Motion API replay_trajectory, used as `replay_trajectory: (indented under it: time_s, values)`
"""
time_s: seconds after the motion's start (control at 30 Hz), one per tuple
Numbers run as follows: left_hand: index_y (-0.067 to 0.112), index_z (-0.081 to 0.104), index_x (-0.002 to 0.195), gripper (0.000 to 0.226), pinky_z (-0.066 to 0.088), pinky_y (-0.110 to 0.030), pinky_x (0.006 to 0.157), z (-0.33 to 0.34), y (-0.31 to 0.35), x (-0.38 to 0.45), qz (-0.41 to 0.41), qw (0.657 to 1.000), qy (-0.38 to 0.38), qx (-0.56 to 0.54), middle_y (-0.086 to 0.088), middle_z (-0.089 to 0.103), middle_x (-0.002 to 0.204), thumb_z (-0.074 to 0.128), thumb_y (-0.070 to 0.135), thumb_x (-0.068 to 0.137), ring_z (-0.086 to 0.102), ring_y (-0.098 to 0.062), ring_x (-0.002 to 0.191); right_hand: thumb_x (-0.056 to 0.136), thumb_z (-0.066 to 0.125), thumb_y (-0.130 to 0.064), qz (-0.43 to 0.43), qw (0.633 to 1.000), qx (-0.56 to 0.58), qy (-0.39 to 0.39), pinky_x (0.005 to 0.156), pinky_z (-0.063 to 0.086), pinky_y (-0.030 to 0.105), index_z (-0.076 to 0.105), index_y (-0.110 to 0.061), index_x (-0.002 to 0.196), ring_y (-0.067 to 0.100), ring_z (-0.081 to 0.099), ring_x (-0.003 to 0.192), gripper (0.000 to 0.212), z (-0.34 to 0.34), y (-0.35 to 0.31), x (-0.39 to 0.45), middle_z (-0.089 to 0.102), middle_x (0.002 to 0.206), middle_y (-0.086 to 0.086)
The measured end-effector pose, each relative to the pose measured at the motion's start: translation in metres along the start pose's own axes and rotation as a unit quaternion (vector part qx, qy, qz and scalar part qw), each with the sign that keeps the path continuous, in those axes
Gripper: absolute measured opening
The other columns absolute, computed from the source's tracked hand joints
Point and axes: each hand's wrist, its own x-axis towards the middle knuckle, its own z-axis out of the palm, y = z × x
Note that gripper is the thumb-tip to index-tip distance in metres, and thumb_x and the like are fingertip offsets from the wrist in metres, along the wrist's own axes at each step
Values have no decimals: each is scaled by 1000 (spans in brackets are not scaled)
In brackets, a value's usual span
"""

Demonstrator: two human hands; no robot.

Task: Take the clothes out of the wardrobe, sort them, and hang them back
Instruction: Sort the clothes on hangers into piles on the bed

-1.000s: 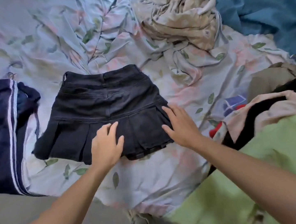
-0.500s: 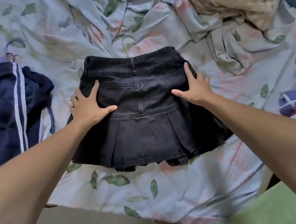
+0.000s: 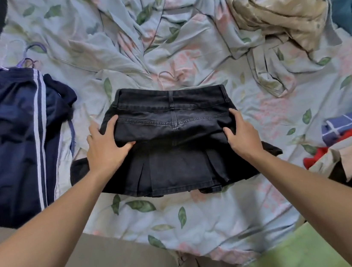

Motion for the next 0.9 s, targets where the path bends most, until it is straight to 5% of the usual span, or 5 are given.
replay_trajectory:
  time_s: [0.27,0.4,0.57,0.67,0.9]
  values:
    - [43,13,159,113,48,-55,105,-10,-17,-38,-40,990,-80,-105,0,40,151,71,85,71,49,-30,138,83,71,-43,47,993,-80,-79,84,56,45,5,-45,159,37,61,103,101,-25,-2,-18,41,138,10]
    - [16,50,137,87,47,-47,99,-12,-17,-8,-121,976,-104,-150,-12,61,141,55,85,84,59,-37,124,67,73,-41,27,995,13,-92,109,44,47,20,-42,159,35,44,134,106,-30,-15,21,44,143,9]
    - [18,55,122,52,46,-42,87,-15,-18,-5,-56,986,-59,-145,-4,67,120,55,64,98,61,-32,111,90,74,-27,71,971,221,-60,102,46,33,46,-14,151,20,58,125,68,-28,-23,41,58,136,0]
    - [22,49,114,39,44,-40,82,-18,-21,-15,-15,988,-28,-151,4,64,111,63,55,99,58,-22,98,85,76,-42,104,945,309,-34,98,52,36,61,-10,133,23,66,117,59,-32,-21,36,68,127,7]
    - [25,50,104,24,46,-40,81,-55,2,-40,28,976,53,-208,7,64,98,66,43,101,60,-19,94,95,73,-38,-33,988,154,-5,79,53,39,56,-21,112,17,66,95,29,-67,-38,-1,68,104,-3]
